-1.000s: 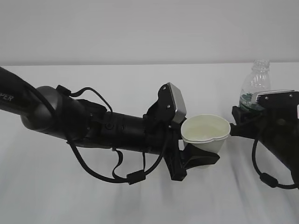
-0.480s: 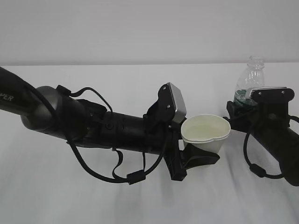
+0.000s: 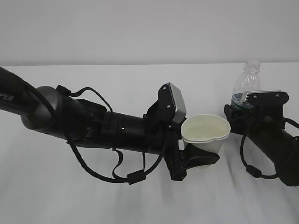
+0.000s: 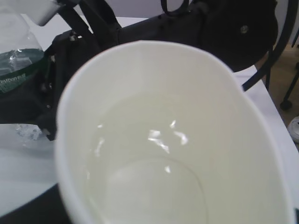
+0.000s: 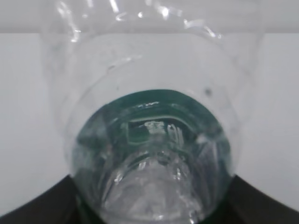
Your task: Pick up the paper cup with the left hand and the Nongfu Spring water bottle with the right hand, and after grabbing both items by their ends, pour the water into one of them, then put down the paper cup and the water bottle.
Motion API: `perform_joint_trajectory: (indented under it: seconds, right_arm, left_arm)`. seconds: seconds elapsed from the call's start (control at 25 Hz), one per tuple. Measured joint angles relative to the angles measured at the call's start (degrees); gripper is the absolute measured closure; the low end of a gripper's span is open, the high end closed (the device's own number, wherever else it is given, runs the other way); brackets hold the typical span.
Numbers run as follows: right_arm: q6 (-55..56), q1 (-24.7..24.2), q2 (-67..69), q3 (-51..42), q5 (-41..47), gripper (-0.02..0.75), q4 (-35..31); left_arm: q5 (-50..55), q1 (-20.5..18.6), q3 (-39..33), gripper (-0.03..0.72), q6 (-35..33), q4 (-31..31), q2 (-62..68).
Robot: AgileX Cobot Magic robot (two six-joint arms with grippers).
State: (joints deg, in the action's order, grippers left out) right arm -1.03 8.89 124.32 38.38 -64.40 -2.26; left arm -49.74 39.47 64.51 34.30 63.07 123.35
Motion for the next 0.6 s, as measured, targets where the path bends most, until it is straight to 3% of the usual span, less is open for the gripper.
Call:
perform_joint_trajectory:
  seconds: [0.6]
  right_arm:
    - [0.0, 0.0, 1.45, 1.32, -0.17, 0.342, 0.0]
  left_arm:
    - [0.0, 0.0, 0.0, 0.263, -0.97, 0.0, 0.0]
